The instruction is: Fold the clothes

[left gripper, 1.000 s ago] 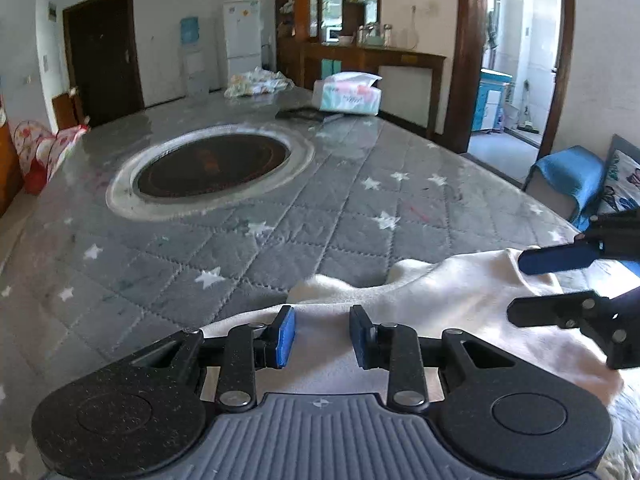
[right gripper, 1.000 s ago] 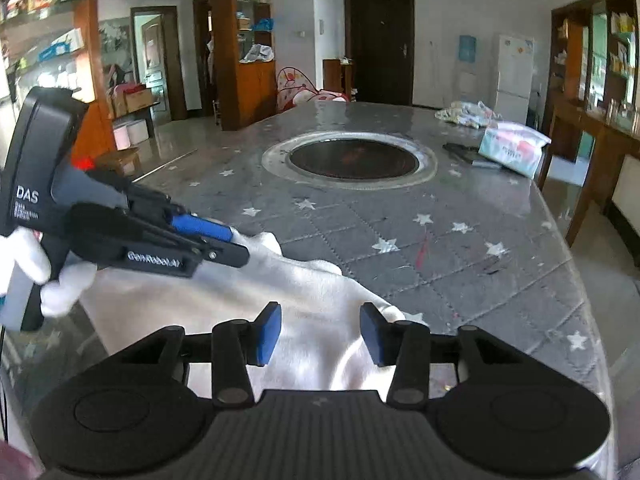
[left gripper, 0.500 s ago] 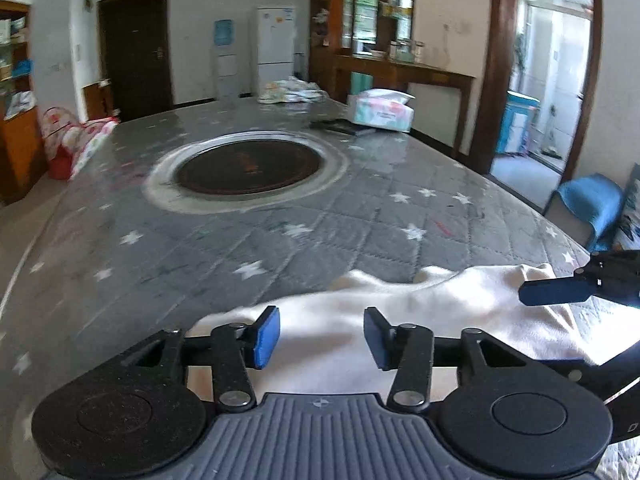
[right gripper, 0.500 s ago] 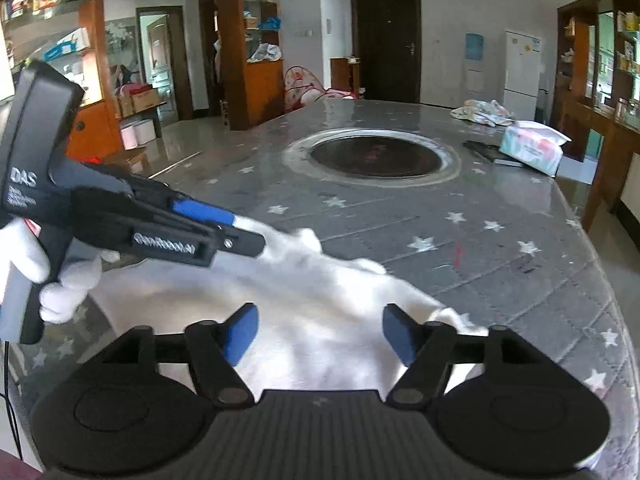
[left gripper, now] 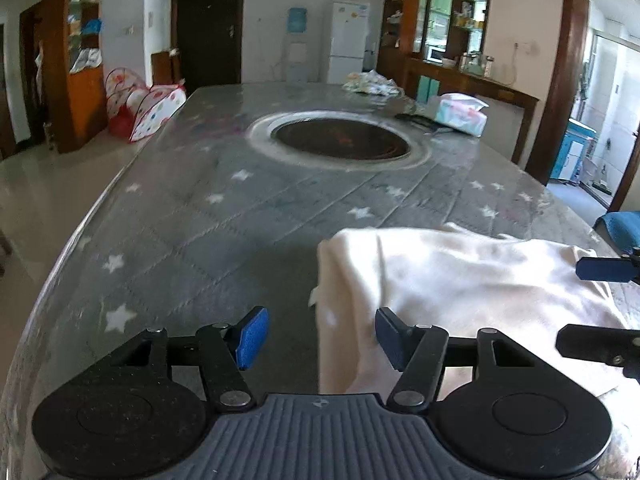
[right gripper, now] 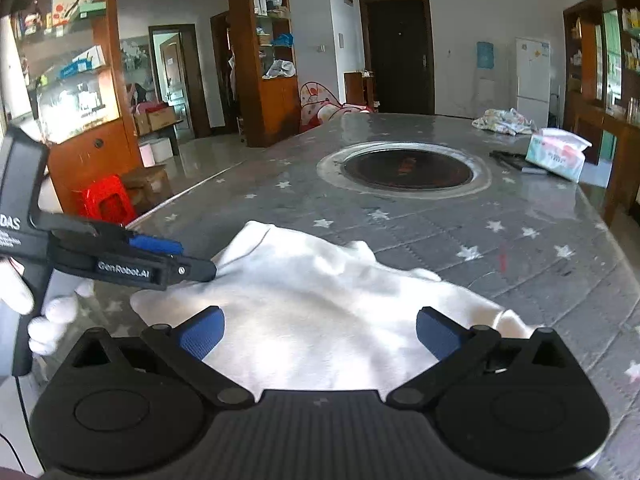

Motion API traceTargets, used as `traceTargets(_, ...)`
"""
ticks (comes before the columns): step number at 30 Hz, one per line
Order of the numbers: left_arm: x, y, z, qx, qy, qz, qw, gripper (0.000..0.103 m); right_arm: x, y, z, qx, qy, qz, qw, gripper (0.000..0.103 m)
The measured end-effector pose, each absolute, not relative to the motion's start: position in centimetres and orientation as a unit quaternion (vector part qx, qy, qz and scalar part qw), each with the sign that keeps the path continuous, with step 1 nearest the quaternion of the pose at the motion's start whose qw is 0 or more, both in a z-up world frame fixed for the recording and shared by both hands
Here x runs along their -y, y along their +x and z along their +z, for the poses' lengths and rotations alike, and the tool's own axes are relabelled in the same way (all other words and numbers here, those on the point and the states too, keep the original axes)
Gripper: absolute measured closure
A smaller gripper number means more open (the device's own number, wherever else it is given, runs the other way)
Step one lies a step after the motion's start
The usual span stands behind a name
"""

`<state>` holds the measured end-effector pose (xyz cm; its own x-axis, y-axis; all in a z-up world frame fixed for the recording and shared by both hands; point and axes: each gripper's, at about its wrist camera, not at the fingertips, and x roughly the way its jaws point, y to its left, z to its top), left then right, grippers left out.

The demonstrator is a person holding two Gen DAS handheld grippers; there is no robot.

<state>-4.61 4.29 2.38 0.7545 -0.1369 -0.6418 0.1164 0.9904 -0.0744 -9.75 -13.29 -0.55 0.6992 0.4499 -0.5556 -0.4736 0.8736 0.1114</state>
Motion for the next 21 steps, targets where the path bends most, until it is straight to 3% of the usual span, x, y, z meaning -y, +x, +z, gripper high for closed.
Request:
traceTargets(7,-5.9,-4.6,2.3,-0.343,-0.039,-0.059,0.937,0.040,12.1,-10.1,-0.3,-0.291,-0.030,0.275,0.916,0.000)
traceTargets(21,-8.9,-4.6,3.3,-0.365,-0.142,-0.060,0.918,0.033,2.8,-12.9,-0.7,-0.260,-0.211,0.388,0.859,0.003)
